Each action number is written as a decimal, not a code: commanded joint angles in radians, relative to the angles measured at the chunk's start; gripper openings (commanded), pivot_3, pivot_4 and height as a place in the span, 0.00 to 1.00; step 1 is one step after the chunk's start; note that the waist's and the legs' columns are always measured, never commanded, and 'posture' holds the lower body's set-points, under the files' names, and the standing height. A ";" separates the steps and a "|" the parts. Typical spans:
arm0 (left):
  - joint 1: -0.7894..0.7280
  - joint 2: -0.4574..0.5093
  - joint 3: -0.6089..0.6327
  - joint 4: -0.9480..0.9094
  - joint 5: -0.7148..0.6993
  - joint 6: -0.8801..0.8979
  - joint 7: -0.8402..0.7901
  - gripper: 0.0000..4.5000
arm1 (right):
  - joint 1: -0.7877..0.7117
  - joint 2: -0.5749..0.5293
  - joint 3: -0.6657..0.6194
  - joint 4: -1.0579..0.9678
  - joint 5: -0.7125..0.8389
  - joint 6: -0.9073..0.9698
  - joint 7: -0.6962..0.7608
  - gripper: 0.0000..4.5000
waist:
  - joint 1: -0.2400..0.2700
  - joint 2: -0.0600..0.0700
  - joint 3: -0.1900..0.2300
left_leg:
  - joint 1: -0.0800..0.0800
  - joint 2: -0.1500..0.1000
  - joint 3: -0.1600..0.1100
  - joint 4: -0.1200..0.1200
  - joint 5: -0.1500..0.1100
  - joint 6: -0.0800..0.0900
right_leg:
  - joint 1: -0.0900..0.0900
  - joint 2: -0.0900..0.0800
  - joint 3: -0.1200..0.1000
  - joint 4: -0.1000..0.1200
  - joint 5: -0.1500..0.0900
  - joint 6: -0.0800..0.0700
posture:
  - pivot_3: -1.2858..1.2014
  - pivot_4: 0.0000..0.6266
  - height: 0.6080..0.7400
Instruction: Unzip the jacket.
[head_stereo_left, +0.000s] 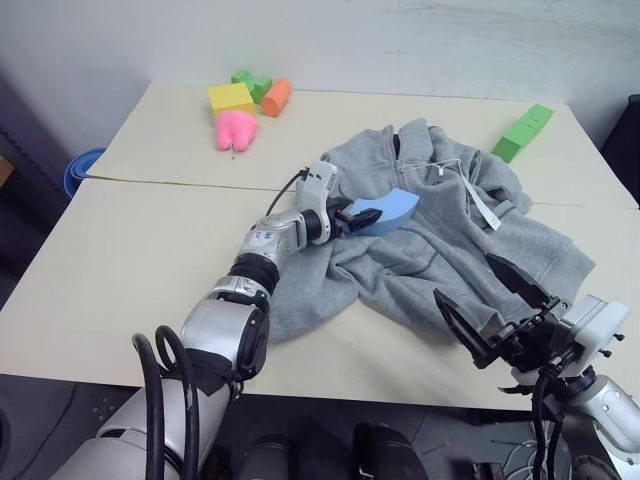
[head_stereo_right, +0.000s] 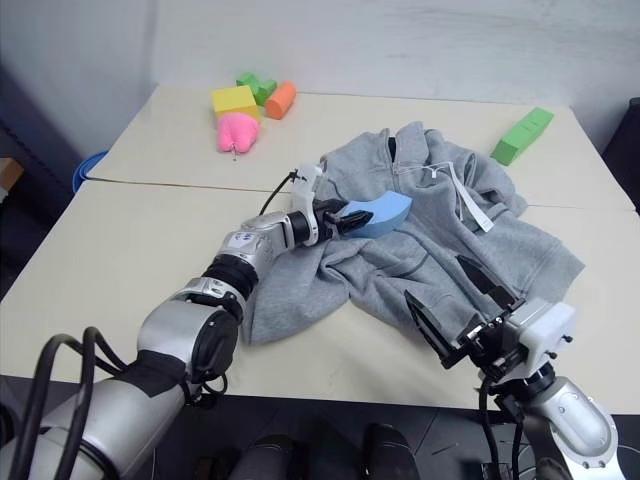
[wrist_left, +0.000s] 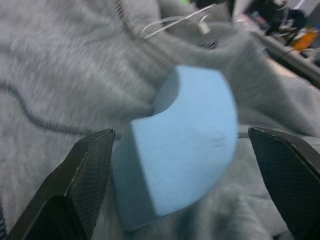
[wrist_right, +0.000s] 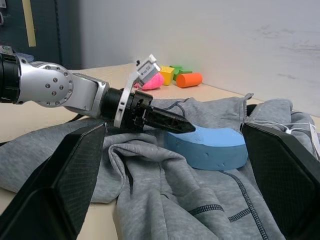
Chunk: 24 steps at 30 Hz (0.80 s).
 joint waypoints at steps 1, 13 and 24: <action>-0.030 -0.020 0.015 0.010 -0.010 -0.028 0.008 0.99 | 0.013 0.010 0.000 -0.033 -0.011 -0.021 -0.010 1.00 | 0.000 0.000 0.000 | 0.000 0.000 0.000 0.000 0.000 0.000 | 0.000 0.000 0.000 0.000 0.000 0.000 | 0.52 0.24 1.00; -0.010 -0.082 -0.029 0.065 0.047 -0.050 -0.072 0.87 | 0.026 0.025 0.008 -0.029 -0.031 -0.040 -0.007 1.00 | 0.002 0.000 0.000 | 0.000 -0.002 0.000 0.000 0.000 0.000 | 0.000 0.000 0.000 0.000 0.000 0.000 | 0.52 0.24 1.00; 0.048 -0.069 -0.015 0.043 0.041 -0.097 -0.144 0.38 | 0.028 0.028 0.006 -0.034 -0.037 -0.040 -0.012 1.00 | 0.003 0.000 0.000 | 0.000 -0.001 0.000 0.000 0.000 0.000 | 0.001 0.000 0.000 -0.001 0.000 0.000 | 0.52 0.24 1.00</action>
